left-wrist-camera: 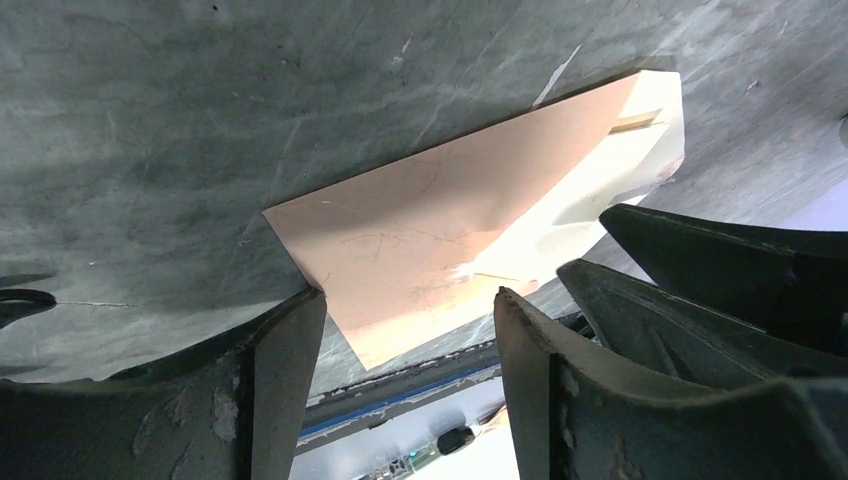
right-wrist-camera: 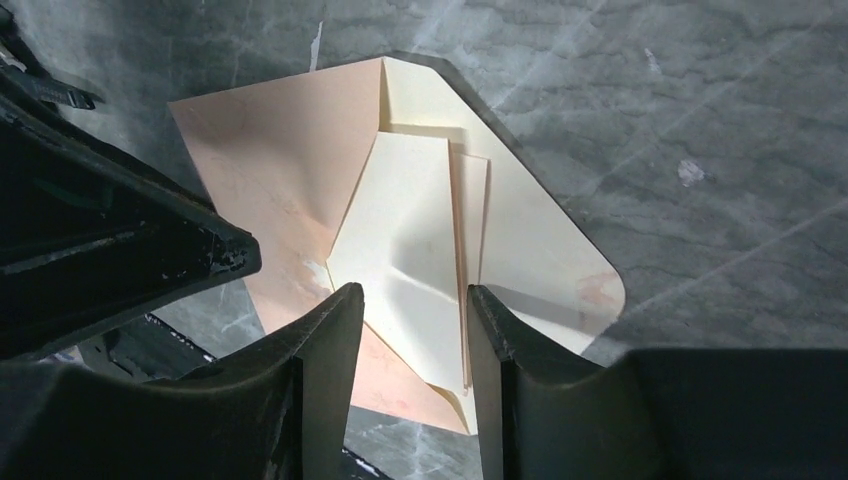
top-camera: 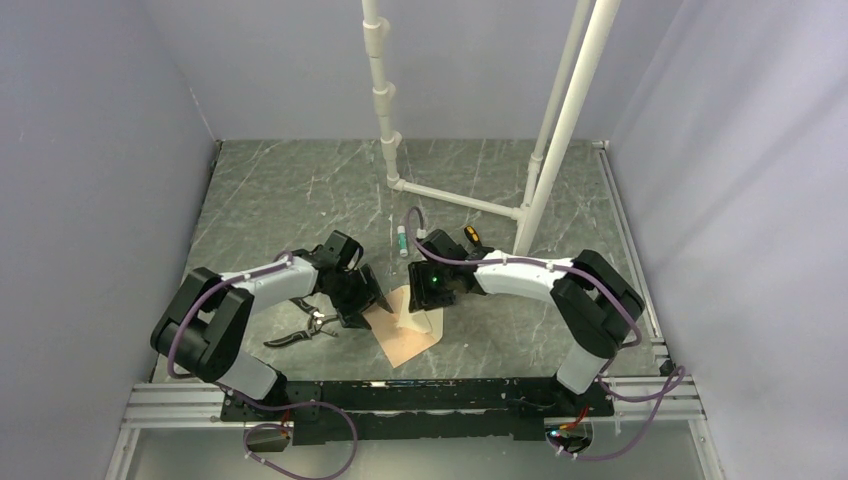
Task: Place the letter into the envelope and seal it
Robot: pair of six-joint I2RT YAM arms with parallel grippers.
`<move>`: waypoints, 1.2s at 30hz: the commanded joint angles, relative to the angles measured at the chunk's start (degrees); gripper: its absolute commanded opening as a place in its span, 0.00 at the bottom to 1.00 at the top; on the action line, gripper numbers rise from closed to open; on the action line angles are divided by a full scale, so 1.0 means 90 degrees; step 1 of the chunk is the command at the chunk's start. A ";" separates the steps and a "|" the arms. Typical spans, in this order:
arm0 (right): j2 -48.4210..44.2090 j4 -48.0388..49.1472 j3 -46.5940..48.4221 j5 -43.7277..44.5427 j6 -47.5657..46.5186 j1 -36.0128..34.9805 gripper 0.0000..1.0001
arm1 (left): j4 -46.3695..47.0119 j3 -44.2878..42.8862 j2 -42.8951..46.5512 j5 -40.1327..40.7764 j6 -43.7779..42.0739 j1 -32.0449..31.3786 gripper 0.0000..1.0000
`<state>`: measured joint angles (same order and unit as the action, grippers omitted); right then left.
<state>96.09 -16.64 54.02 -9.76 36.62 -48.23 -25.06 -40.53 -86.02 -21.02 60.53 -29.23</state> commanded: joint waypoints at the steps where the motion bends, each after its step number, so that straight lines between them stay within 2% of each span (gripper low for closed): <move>1: 0.0267 0.0223 0.0210 -0.0271 0.0115 -0.0032 0.46 | 0.0102 0.0031 -0.0331 0.0759 -0.0334 -0.0004 0.70; 18: 0.0495 0.0869 0.0150 -0.1246 0.0021 -0.0050 0.49 | 0.0420 -0.0005 -0.0548 0.0549 -0.0392 -0.0004 0.69; 28: -0.0039 0.0529 0.0205 -0.0325 -0.0153 -0.0004 0.51 | 0.0392 0.0029 -0.0550 0.0678 -0.0515 0.0004 0.67; 36: 0.0401 0.0784 0.0171 -0.0656 -0.0019 -0.0012 0.49 | 0.0506 0.0062 -0.0604 0.0626 -0.0449 -0.0004 0.62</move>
<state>98.48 -11.86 54.89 -15.46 36.18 -48.47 -22.81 -41.74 -88.75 -23.14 59.16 -29.17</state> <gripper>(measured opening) 0.495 0.621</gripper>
